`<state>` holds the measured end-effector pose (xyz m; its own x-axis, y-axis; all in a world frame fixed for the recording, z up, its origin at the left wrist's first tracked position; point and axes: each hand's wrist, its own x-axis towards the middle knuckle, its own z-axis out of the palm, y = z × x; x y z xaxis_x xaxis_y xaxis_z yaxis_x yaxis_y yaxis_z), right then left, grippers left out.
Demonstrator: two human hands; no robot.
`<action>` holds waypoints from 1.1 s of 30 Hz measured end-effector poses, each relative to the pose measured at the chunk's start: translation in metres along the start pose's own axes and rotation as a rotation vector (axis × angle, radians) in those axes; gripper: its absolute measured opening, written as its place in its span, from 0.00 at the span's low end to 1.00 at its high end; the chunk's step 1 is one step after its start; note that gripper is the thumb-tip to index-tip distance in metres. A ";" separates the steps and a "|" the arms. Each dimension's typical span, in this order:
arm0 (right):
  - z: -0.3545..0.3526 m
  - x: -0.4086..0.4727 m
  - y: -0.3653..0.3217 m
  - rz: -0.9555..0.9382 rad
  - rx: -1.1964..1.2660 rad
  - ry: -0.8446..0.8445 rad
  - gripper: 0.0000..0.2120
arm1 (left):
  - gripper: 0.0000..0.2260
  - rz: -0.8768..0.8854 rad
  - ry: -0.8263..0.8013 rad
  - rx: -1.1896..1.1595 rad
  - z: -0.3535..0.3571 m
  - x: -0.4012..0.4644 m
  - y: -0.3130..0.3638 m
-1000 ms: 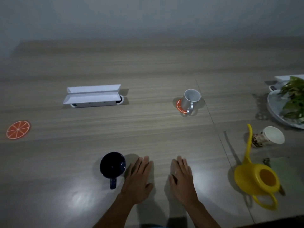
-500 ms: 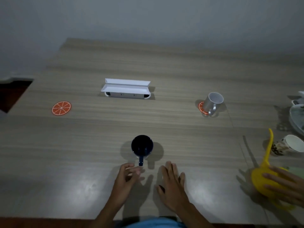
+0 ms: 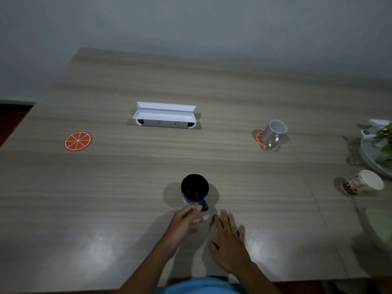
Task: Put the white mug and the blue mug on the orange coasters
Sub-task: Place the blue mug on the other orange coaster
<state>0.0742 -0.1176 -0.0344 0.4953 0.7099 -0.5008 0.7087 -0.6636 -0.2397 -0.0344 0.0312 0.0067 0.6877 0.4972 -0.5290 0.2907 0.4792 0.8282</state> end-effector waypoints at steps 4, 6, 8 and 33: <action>0.000 0.003 -0.008 0.047 0.027 -0.013 0.38 | 0.16 -0.067 -0.108 -0.074 0.008 0.009 0.012; 0.001 0.004 -0.012 0.070 0.044 -0.017 0.39 | 0.18 -0.084 -0.165 -0.094 0.012 0.013 0.017; 0.003 0.005 -0.017 0.097 0.055 -0.016 0.39 | 0.20 -0.087 -0.186 -0.107 0.013 0.017 0.018; 0.021 0.021 -0.082 0.074 0.130 0.122 0.35 | 0.17 0.206 0.020 -0.020 -0.104 -0.006 0.015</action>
<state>0.0163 -0.0529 -0.0426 0.6066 0.6760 -0.4184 0.6009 -0.7344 -0.3156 -0.1032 0.1106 0.0036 0.7177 0.6007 -0.3523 0.1315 0.3798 0.9157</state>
